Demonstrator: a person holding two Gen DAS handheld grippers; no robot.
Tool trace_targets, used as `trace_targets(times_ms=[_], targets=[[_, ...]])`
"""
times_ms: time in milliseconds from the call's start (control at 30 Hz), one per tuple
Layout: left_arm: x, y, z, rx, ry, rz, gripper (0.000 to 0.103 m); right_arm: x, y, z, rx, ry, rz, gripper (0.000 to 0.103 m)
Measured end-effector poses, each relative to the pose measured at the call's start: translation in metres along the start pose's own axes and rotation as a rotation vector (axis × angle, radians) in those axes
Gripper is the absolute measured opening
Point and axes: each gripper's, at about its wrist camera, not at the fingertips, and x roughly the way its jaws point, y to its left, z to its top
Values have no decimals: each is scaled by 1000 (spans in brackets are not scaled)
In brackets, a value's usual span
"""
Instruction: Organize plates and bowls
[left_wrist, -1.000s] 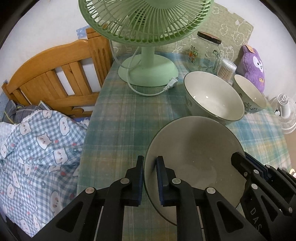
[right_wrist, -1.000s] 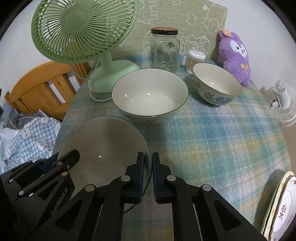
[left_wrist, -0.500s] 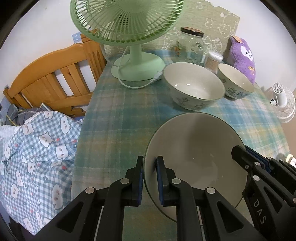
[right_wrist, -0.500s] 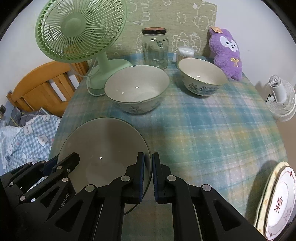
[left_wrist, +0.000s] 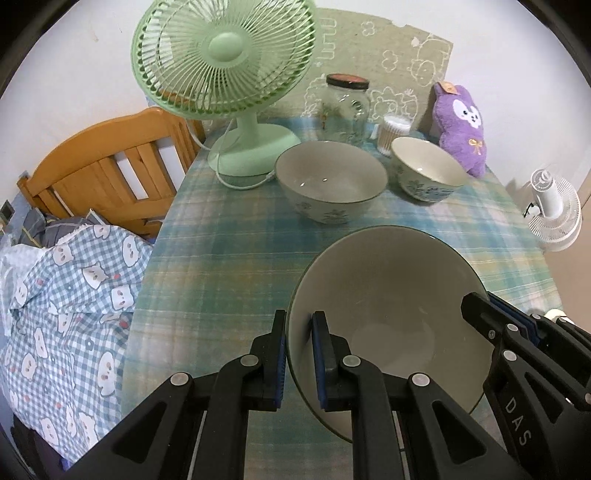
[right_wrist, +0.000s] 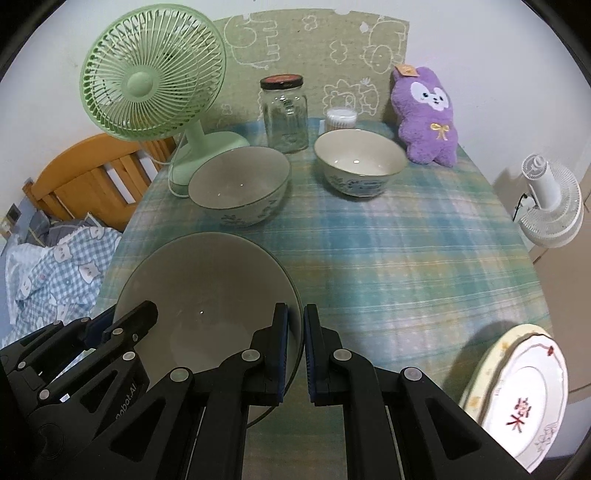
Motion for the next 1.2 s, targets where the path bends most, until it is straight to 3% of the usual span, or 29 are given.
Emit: trace_targets(times_ms=[533, 1200], targets=[[-19, -60, -39, -8, 6, -16, 9, -27, -60, -41, 18, 40, -9, 11], [-18, -79, -88, 37, 62, -3, 9, -26, -74, -94, 19, 124, -14, 11]])
